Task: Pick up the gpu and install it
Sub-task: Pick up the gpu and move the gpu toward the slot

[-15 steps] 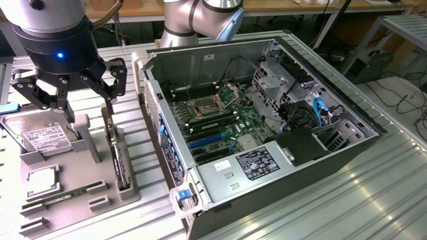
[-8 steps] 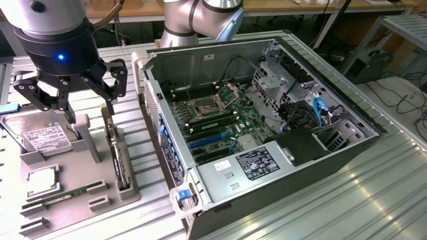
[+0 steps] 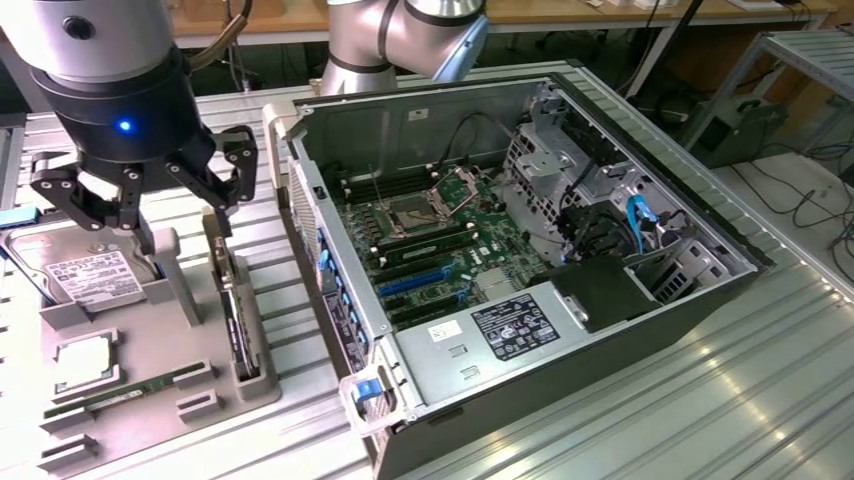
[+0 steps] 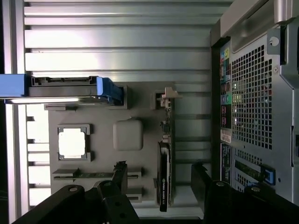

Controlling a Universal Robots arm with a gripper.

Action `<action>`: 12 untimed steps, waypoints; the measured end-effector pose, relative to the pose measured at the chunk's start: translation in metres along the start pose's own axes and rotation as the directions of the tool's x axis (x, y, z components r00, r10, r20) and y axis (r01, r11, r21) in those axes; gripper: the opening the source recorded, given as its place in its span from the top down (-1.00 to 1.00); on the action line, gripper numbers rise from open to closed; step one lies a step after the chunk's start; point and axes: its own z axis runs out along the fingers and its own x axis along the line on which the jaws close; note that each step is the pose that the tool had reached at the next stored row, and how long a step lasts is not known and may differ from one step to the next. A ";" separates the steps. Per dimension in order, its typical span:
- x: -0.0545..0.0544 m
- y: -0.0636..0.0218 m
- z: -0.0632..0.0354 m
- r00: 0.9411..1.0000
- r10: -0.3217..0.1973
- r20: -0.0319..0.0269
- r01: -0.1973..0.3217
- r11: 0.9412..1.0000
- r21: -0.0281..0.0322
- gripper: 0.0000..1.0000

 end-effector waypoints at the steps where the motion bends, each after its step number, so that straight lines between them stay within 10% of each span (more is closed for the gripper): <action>1: 0.000 -0.0011 0.0004 1.000 0.000 0.000 0.000 1.000 0.000 -0.33; 12: 0.000 -0.0048 0.0059 1.000 -0.001 -0.001 0.001 1.000 0.003 -0.33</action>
